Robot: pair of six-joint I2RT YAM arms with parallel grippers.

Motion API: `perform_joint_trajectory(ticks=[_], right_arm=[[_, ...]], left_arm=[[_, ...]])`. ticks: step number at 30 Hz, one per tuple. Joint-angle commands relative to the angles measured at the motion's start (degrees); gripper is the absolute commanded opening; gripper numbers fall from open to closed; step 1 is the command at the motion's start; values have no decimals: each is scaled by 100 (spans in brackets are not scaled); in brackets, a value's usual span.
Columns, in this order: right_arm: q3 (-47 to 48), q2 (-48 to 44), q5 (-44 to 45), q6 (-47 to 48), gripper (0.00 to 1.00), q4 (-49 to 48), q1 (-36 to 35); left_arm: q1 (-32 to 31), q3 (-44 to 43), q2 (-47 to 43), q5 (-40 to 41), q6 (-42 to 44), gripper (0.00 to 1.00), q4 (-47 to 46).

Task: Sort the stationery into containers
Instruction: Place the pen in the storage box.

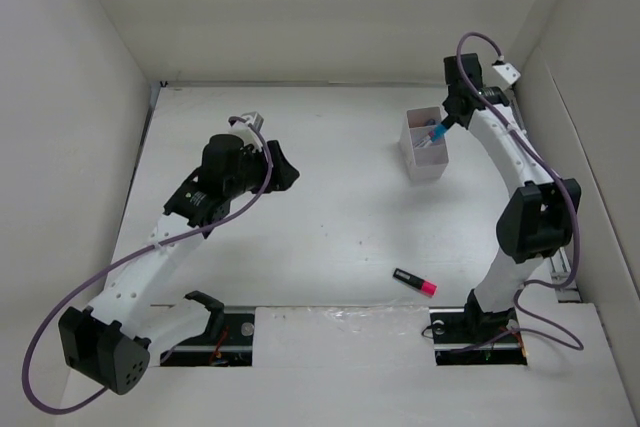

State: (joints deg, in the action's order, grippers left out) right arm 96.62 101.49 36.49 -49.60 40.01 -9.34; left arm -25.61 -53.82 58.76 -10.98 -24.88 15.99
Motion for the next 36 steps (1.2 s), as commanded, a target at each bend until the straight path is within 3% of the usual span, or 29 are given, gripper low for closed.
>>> perform_joint_trajectory(ticks=[1,13,16,17,23,35,36], right_arm=[[-256,-139,403,-347,0,-336,-58],[-838,-15,517,-813,0,-406,-358],[-838,-15,587,-875,13,-292,-472],[-838,-15,587,-875,23,-240,-533],[-890,-199,587,-928,42,-64,-639],[-1180,-902,300,-551,45,295,-858],[-1250,-1077,115,-420,41,358,-937]], left_arm=[[3,56,38,-106,168,59,-263],[3,4,153,-106,274,59,-263],[3,3,153,-159,274,59,-263],[3,3,153,-159,274,59,-263],[3,3,206,-159,274,59,-324],[3,-49,259,-159,274,59,-377],[3,-49,259,-159,274,59,-377]])
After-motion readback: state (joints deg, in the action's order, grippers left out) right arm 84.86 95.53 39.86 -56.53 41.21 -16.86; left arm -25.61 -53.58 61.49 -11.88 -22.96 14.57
